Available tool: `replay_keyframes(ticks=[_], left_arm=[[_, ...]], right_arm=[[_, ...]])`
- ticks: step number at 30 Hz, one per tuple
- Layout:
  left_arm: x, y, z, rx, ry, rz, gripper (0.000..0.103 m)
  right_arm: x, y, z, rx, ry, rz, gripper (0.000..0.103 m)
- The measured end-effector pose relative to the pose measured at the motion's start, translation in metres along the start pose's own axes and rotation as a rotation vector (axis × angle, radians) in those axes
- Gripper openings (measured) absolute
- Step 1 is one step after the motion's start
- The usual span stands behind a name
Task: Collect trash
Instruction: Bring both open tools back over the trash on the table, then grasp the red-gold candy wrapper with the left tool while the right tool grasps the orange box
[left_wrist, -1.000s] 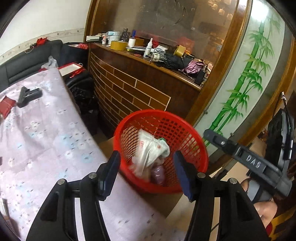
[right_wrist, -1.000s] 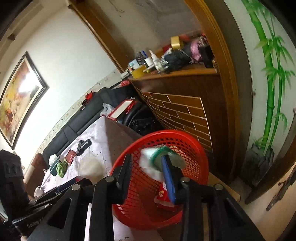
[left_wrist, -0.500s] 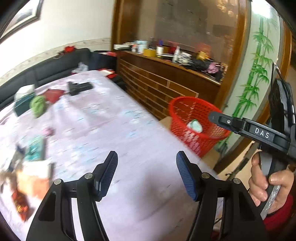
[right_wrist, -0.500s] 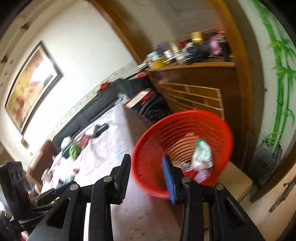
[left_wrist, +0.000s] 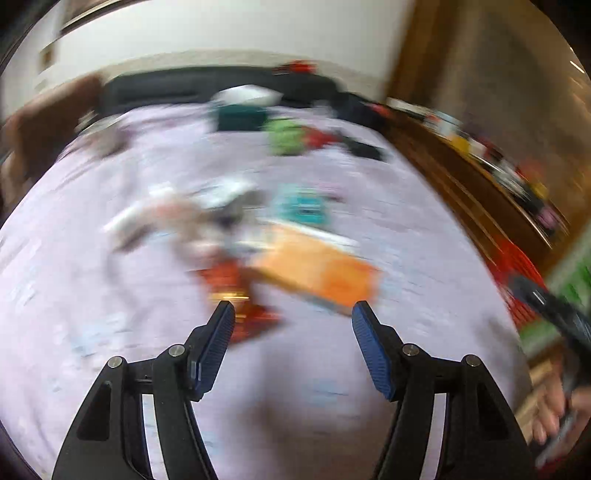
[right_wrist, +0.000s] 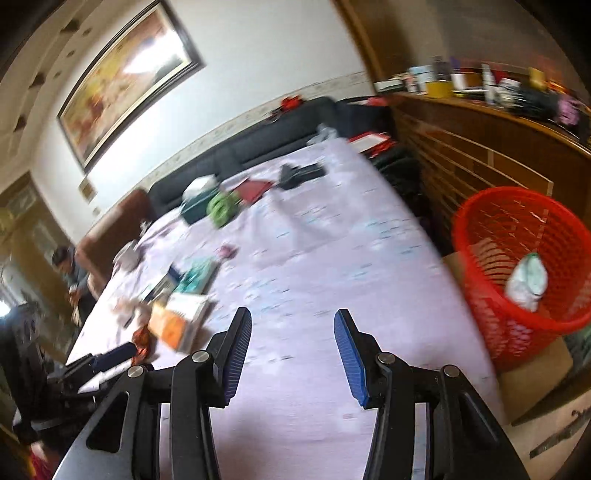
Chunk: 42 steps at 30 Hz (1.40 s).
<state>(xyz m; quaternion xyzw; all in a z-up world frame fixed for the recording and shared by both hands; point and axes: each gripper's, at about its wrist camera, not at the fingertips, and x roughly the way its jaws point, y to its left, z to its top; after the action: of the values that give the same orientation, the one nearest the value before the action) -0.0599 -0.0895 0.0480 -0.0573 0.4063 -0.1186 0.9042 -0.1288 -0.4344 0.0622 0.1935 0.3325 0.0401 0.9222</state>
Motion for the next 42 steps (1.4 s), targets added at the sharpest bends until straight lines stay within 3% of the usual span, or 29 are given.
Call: replay_keyframes(ticks=[3, 5, 8, 12, 14, 17, 24, 27, 34, 42], left_arm=[[0.016, 0.03, 0.007, -0.088, 0.024, 0.055, 0.064], [0.031, 0.039, 0.011, -0.118, 0.056, 0.022, 0.064], [0.05, 0.04, 0.013, -0.126, 0.094, 0.007, 0.064], [0.066, 0.032, 0.013, -0.089, 0.093, 0.051, 0.063], [0.068, 0.032, 0.012, -0.059, 0.078, 0.087, 0.048], [0.066, 0.039, 0.012, -0.043, 0.073, 0.085, 0.035], [0.048, 0.057, -0.001, 0.002, 0.075, 0.039, 0.034], [0.047, 0.062, -0.002, -0.022, 0.075, 0.014, 0.034], [0.046, 0.067, -0.002, -0.051, 0.067, -0.012, 0.035], [0.045, 0.066, -0.003, -0.05, 0.063, -0.02, 0.034]], right_arm=[[0.012, 0.021, -0.004, -0.034, 0.021, 0.025, 0.051], [0.018, 0.035, -0.008, -0.057, 0.032, 0.038, 0.051], [0.024, 0.05, -0.012, -0.084, 0.047, 0.05, 0.051], [0.027, 0.058, -0.018, -0.111, 0.068, 0.052, 0.051], [0.027, 0.058, -0.018, -0.117, 0.071, 0.051, 0.051], [0.029, 0.06, -0.016, -0.12, 0.084, 0.05, 0.051], [0.06, 0.086, -0.006, -0.164, 0.157, 0.129, 0.052], [0.085, 0.105, -0.001, -0.2, 0.193, 0.155, 0.059], [0.145, 0.142, 0.004, -0.259, 0.254, 0.194, 0.059], [0.165, 0.181, -0.026, -0.519, 0.38, 0.201, 0.061]])
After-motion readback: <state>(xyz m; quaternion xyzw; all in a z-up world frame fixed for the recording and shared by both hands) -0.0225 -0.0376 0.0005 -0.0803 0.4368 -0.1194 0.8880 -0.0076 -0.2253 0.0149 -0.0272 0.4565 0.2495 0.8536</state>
